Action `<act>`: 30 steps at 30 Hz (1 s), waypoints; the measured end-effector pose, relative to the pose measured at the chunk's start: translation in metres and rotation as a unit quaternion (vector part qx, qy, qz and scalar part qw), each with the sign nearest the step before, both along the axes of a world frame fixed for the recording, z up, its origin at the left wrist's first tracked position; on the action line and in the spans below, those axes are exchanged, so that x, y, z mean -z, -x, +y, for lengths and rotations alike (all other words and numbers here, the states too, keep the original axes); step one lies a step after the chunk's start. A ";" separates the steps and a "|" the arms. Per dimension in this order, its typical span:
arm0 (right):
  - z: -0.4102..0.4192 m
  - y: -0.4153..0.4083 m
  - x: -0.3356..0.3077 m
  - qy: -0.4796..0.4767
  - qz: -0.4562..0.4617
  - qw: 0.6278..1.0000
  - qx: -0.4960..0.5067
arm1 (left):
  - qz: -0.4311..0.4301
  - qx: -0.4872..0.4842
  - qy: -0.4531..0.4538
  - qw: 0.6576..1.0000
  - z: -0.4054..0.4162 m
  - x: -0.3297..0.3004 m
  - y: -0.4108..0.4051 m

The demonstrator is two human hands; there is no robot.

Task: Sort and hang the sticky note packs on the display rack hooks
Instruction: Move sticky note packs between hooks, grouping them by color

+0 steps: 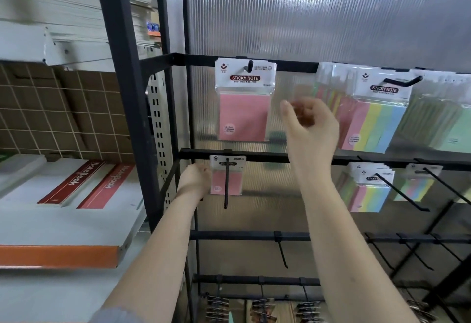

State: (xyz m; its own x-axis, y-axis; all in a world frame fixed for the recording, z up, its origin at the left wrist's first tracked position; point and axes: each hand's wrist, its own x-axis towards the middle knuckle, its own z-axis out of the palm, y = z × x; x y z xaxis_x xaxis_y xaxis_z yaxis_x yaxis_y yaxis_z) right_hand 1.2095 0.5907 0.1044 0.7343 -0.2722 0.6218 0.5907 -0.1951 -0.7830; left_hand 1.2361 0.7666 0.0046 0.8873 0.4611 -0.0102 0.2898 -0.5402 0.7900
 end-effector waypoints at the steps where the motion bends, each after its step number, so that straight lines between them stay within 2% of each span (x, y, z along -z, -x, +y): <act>1: -0.006 0.003 0.008 0.007 0.006 1.000 0.004 | 0.005 0.002 0.015 1.000 -0.001 -0.001 -0.003; 4: -0.022 0.006 0.029 0.011 0.030 0.999 0.025 | 0.015 0.010 0.055 0.998 -0.006 0.003 -0.012; 8: -0.039 0.007 0.045 0.010 0.061 0.997 0.040 | -0.030 0.018 0.093 0.995 -0.014 0.013 -0.017; 16: -0.050 0.003 0.059 0.003 0.091 0.995 0.040 | -0.099 -0.060 0.170 0.979 -0.021 0.034 -0.016; 22: -0.054 0.005 0.063 0.002 0.105 0.994 0.036 | -0.098 0.022 0.227 0.969 -0.027 0.028 -0.013; 27: -0.058 0.005 0.068 0.026 0.134 0.991 0.019 | -0.084 -0.002 0.206 0.975 -0.026 0.029 -0.010; 30: -0.062 0.006 0.072 0.049 0.144 0.988 0.015 | -0.059 -0.028 0.152 0.986 -0.025 0.030 -0.002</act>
